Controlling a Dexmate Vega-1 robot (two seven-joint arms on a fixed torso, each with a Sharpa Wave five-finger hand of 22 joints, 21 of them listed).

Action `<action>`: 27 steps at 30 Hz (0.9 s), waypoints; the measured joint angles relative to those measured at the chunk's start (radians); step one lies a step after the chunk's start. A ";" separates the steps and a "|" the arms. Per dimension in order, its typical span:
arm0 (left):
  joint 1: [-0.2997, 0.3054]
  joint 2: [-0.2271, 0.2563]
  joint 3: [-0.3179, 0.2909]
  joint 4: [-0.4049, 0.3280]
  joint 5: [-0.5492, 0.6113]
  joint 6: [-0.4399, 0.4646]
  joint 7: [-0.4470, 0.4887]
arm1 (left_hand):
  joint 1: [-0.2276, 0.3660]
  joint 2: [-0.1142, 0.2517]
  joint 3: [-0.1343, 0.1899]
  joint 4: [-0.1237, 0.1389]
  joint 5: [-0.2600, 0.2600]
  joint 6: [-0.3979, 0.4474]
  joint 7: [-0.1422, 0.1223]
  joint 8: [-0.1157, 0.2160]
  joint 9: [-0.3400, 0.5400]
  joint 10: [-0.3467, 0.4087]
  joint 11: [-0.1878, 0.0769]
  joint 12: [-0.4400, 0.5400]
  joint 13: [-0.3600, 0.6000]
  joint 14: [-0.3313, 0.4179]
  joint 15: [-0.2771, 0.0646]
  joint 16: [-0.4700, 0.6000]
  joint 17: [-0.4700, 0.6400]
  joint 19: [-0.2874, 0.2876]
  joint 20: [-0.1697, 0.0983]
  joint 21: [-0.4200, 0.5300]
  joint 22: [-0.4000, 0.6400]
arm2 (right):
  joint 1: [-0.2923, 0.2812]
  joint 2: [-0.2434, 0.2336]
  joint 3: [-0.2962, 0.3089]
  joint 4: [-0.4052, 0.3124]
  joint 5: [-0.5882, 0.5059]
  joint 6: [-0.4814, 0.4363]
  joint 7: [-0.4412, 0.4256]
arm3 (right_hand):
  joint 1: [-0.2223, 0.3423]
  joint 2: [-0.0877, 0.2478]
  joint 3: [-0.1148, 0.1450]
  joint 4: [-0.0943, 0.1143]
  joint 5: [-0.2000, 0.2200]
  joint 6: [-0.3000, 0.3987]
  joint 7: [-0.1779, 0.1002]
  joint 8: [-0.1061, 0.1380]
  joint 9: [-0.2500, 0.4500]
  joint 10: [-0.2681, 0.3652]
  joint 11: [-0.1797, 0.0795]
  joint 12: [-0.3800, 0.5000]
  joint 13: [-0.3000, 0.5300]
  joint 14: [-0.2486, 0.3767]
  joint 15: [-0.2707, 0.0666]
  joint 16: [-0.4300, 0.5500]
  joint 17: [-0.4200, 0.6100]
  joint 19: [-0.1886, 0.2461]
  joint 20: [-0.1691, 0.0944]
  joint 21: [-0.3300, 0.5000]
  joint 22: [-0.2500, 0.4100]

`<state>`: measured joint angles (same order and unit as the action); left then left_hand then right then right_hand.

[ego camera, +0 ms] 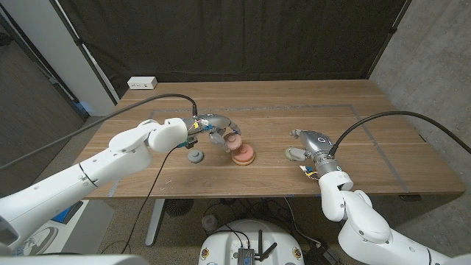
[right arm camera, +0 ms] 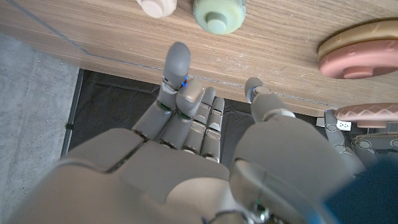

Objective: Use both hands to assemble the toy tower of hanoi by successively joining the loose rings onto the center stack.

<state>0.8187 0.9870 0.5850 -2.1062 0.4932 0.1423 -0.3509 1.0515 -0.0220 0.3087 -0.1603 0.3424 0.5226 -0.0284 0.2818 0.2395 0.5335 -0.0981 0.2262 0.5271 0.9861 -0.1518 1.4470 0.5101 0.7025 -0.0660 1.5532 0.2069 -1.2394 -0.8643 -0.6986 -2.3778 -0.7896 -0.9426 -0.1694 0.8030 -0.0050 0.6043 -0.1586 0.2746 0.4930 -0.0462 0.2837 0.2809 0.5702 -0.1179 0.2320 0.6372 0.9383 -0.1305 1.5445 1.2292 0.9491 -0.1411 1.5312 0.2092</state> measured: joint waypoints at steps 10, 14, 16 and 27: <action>-0.024 -0.022 0.023 0.017 0.016 -0.010 -0.031 | 0.000 0.000 0.000 0.000 0.000 -0.001 0.002 0.000 -0.001 -0.001 -0.001 -0.004 0.000 0.000 0.000 0.000 0.000 0.000 0.000 0.000 0.000 | 0.002 0.000 -0.002 0.000 0.003 -0.005 -0.003 | 0.000 0.000 0.000 0.000 0.000 0.000 0.000 0.000 0.000 0.000 0.000 0.000 0.000 0.000 0.000 0.000 0.000 0.000 0.000 0.000 0.000; -0.040 -0.036 0.037 0.027 0.025 -0.011 -0.047 | 0.000 0.000 0.000 0.000 0.002 0.002 0.006 -0.004 -0.001 -0.001 -0.001 -0.006 0.000 -0.004 0.004 0.000 0.000 0.000 0.000 0.000 0.000 | 0.002 -0.001 -0.002 0.000 0.007 -0.005 -0.005 | 0.000 0.000 0.000 0.000 0.000 0.000 0.000 0.000 0.000 0.000 0.000 0.000 0.000 0.000 0.000 0.000 0.000 0.000 0.000 0.000 0.000; -0.040 -0.036 0.037 0.027 0.028 -0.012 -0.052 | 0.000 0.000 0.000 0.000 0.002 0.002 0.006 -0.004 -0.001 0.001 0.001 -0.007 0.000 -0.004 0.004 0.000 0.000 0.000 0.000 0.000 0.000 | 0.002 -0.002 -0.002 0.000 0.007 -0.005 -0.005 | 0.000 0.000 0.000 0.000 0.000 0.000 0.000 0.000 0.000 0.000 0.000 0.000 0.000 0.000 0.000 0.000 0.000 0.000 0.000 0.000 0.000; -0.089 -0.076 0.083 0.052 0.056 -0.014 -0.100 | -0.003 -0.003 -0.007 0.001 0.002 0.002 0.006 -0.002 0.000 0.006 -0.001 -0.007 0.000 -0.004 0.004 0.000 0.000 -0.006 0.001 0.000 0.000 | -0.003 -0.008 -0.002 -0.006 0.015 -0.007 -0.016 | 0.000 0.000 0.000 0.000 0.008 0.005 0.005 -0.006 0.000 0.000 0.000 -0.005 0.000 0.000 0.000 0.000 0.000 0.000 0.000 0.003 0.001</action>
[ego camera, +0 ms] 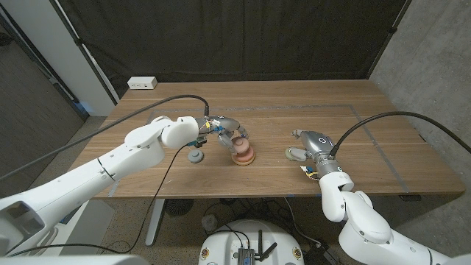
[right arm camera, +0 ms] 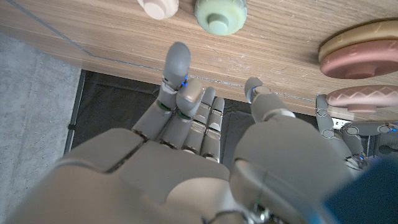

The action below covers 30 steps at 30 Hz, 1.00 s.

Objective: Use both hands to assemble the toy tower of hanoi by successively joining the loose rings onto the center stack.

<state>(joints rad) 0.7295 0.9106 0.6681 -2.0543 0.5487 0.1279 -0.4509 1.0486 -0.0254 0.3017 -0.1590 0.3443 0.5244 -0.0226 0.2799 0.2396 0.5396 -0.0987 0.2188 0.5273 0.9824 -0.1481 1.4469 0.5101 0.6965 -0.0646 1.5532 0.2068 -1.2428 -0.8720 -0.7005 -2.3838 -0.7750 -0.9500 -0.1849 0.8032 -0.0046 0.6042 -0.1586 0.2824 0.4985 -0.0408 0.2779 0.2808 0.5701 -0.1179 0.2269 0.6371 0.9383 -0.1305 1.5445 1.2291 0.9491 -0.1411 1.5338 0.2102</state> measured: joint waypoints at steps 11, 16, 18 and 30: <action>-0.020 -0.019 0.023 0.002 0.037 0.006 -0.022 | -0.001 0.000 0.000 0.000 -0.001 0.000 0.000 0.000 0.000 0.000 0.000 0.000 0.000 0.000 0.000 0.000 0.000 0.000 0.000 0.000 0.000 | -0.008 -0.006 0.004 -0.007 0.006 -0.003 -0.009 | 0.001 0.012 0.006 -0.006 0.000 0.004 -0.004 -0.002 0.000 0.000 0.000 -0.003 0.005 0.000 0.000 0.000 0.000 0.000 0.000 0.001 0.002; -0.025 -0.027 0.033 0.003 0.061 0.011 -0.024 | -0.005 0.003 -0.003 -0.003 -0.001 -0.002 0.001 -0.001 0.000 0.000 0.000 -0.003 0.000 0.000 0.000 0.000 0.000 0.000 0.000 0.000 0.000 | -0.011 -0.008 0.006 -0.009 0.010 -0.004 -0.015 | 0.001 0.012 0.006 -0.006 0.000 0.004 -0.004 -0.002 0.005 0.000 0.000 -0.003 0.005 0.000 0.000 0.000 0.000 0.000 0.000 0.001 -0.001; -0.025 -0.030 0.037 0.005 0.069 0.013 -0.024 | -0.005 0.004 -0.003 -0.003 -0.001 -0.001 0.001 -0.001 0.000 0.000 0.000 -0.004 0.001 0.000 0.000 0.000 0.000 0.000 0.000 0.000 0.000 | -0.012 -0.009 0.006 -0.010 0.011 -0.005 -0.017 | 0.001 0.011 0.006 -0.006 0.000 0.004 -0.004 -0.002 0.005 0.000 0.000 -0.003 0.005 0.000 0.000 0.000 0.000 0.000 0.000 0.001 0.001; -0.025 -0.047 0.047 0.026 0.085 0.012 -0.021 | -0.006 0.008 -0.004 -0.004 -0.002 0.001 -0.001 -0.002 0.005 0.000 0.000 -0.009 0.030 0.000 0.000 0.000 0.002 0.000 0.000 0.000 0.000 | -0.016 -0.013 0.008 -0.012 0.018 -0.009 -0.025 | 0.001 0.011 0.005 -0.005 0.000 0.004 -0.004 -0.001 0.005 0.000 0.000 -0.003 0.005 0.000 0.000 0.000 0.000 0.000 0.000 0.001 -0.001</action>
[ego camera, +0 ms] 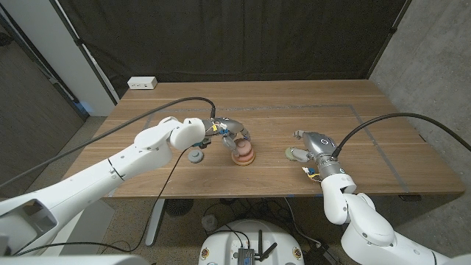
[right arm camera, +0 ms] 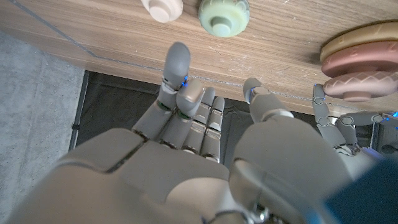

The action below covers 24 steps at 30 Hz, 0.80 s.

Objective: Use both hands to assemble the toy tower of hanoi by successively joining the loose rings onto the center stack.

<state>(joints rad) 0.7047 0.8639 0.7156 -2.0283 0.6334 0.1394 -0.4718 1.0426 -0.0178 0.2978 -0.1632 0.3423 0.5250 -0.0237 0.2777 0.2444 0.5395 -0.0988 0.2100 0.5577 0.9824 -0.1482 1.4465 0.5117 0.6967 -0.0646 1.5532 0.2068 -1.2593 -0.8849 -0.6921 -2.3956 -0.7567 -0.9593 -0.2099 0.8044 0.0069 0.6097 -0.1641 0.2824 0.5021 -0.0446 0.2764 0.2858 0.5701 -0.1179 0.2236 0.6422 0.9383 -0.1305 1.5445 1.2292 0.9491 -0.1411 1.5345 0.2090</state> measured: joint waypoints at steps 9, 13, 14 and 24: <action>-0.002 -0.008 0.005 0.013 -0.001 -0.005 0.001 | -0.001 0.001 0.000 0.000 -0.002 0.003 0.004 -0.004 0.000 0.000 0.000 -0.003 0.001 0.000 0.000 0.000 -0.002 0.000 0.000 0.000 0.000 | -0.001 -0.002 0.001 0.000 0.005 -0.001 -0.004 | 0.000 0.000 0.000 0.000 0.000 0.000 0.000 0.000 0.000 0.000 0.000 0.000 0.000 0.000 0.000 0.000 0.000 0.000 0.000 0.000 0.002; -0.005 -0.012 0.008 0.019 -0.004 -0.006 -0.001 | -0.001 0.001 0.000 0.000 0.002 0.003 0.005 -0.007 0.000 0.000 0.000 -0.006 0.001 0.000 0.000 0.000 -0.001 0.000 0.000 0.000 0.000 | -0.001 -0.003 0.001 -0.001 0.010 -0.001 -0.006 | 0.000 0.000 0.000 0.000 0.000 0.000 0.000 0.000 0.000 0.000 0.000 0.000 0.000 0.000 0.000 0.000 0.000 0.000 0.000 0.000 0.000; -0.005 -0.012 0.008 0.019 -0.005 -0.006 -0.002 | -0.001 0.001 0.000 0.000 0.002 0.003 0.005 -0.007 0.000 0.000 -0.001 -0.006 0.001 0.000 0.000 0.000 -0.002 0.000 0.000 0.000 0.000 | 0.000 -0.003 0.001 -0.001 0.010 -0.001 -0.006 | 0.000 0.000 0.000 0.000 0.003 0.000 0.000 0.000 0.000 0.000 0.000 0.000 0.000 0.000 0.000 0.000 0.000 0.000 0.000 0.000 0.000; -0.013 -0.020 0.017 0.035 -0.017 -0.011 -0.009 | -0.001 0.001 -0.001 -0.001 0.002 0.003 0.004 -0.007 0.000 0.006 -0.001 -0.001 0.008 0.000 0.000 0.000 -0.002 0.000 0.000 0.000 0.000 | 0.002 -0.004 0.001 0.002 0.018 0.001 -0.011 | 0.000 0.000 0.000 0.000 0.008 0.004 -0.004 0.000 0.000 0.004 -0.004 0.000 0.000 0.000 0.000 0.000 0.000 0.000 0.000 0.000 0.003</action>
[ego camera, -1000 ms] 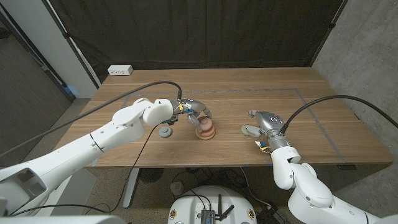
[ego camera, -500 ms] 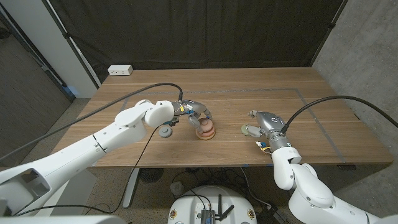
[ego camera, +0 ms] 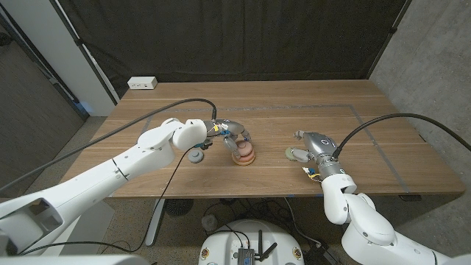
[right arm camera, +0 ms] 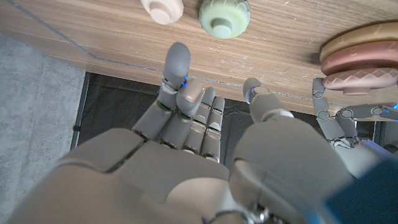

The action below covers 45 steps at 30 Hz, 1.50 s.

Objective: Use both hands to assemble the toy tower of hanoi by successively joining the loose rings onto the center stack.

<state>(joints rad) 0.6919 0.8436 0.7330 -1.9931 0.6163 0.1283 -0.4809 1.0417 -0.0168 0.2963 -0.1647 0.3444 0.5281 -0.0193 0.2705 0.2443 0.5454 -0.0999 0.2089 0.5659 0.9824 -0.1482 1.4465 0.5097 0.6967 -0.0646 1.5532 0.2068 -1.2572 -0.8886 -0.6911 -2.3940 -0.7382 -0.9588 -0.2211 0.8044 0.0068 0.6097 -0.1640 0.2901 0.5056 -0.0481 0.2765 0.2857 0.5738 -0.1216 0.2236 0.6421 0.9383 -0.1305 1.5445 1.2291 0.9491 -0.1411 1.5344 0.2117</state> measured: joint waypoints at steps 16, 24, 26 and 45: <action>0.002 0.000 0.003 -0.003 -0.005 -0.001 0.004 | 0.001 -0.001 -0.001 -0.001 0.000 0.002 -0.003 -0.004 -0.001 0.000 0.000 0.000 0.014 0.000 0.000 0.000 0.002 0.000 0.000 0.000 0.000 | 0.002 -0.006 0.000 0.001 0.009 0.004 -0.009 | 0.000 0.000 0.000 0.000 0.000 0.000 0.000 0.000 0.000 0.000 0.000 0.000 0.000 0.000 0.000 0.000 0.000 0.000 0.000 0.000 -0.003; 0.011 0.008 -0.005 -0.019 -0.010 -0.007 0.014 | 0.005 0.002 -0.003 -0.003 0.004 0.006 -0.006 -0.004 -0.001 0.000 0.000 -0.002 0.014 0.000 0.000 0.000 0.000 0.000 0.000 0.000 0.000 | -0.001 -0.010 0.001 -0.002 0.011 0.005 -0.013 | 0.000 0.000 0.000 0.000 0.000 0.000 0.000 0.000 0.000 0.000 0.000 -0.007 0.002 0.000 0.000 0.000 0.000 0.000 0.000 0.000 -0.002; 0.011 0.008 -0.005 -0.021 -0.011 -0.008 0.014 | 0.005 0.002 -0.003 -0.003 0.004 0.006 -0.006 -0.004 -0.001 0.000 0.000 -0.002 0.014 0.000 0.000 0.000 0.001 0.000 0.000 0.000 0.000 | -0.001 -0.011 0.001 -0.004 0.011 0.005 -0.013 | 0.000 0.000 0.000 0.000 0.000 0.000 0.000 0.000 0.000 0.000 0.000 -0.007 0.005 0.000 0.000 0.000 0.000 0.000 0.000 0.000 -0.001; 0.012 0.006 0.000 -0.029 0.005 0.000 -0.003 | 0.028 -0.001 -0.004 -0.004 0.003 0.009 -0.009 -0.004 0.000 -0.001 -0.001 -0.004 0.014 0.000 0.000 0.000 0.001 0.000 0.000 0.000 0.000 | -0.011 -0.017 0.005 -0.014 0.013 0.003 -0.019 | 0.000 0.000 0.000 0.000 0.000 0.000 0.000 -0.008 0.005 0.002 0.002 -0.007 0.004 0.000 0.000 0.000 0.000 0.000 0.000 0.000 -0.003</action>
<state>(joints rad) 0.7035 0.8493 0.7325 -2.0221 0.6212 0.1282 -0.4836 1.0695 -0.0182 0.2922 -0.1688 0.3474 0.5367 -0.0283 0.2667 0.2442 0.5447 -0.1008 0.2047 0.5801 0.9824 -0.1482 1.4464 0.5108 0.6967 -0.0646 1.5532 0.2068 -1.2681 -0.9059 -0.6858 -2.4077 -0.7254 -0.9562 -0.2401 0.8044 0.0068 0.6097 -0.1640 0.2901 0.5055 -0.0481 0.2683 0.2904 0.5755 -0.1196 0.2166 0.6465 0.9383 -0.1305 1.5445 1.2291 0.9491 -0.1411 1.5344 0.2090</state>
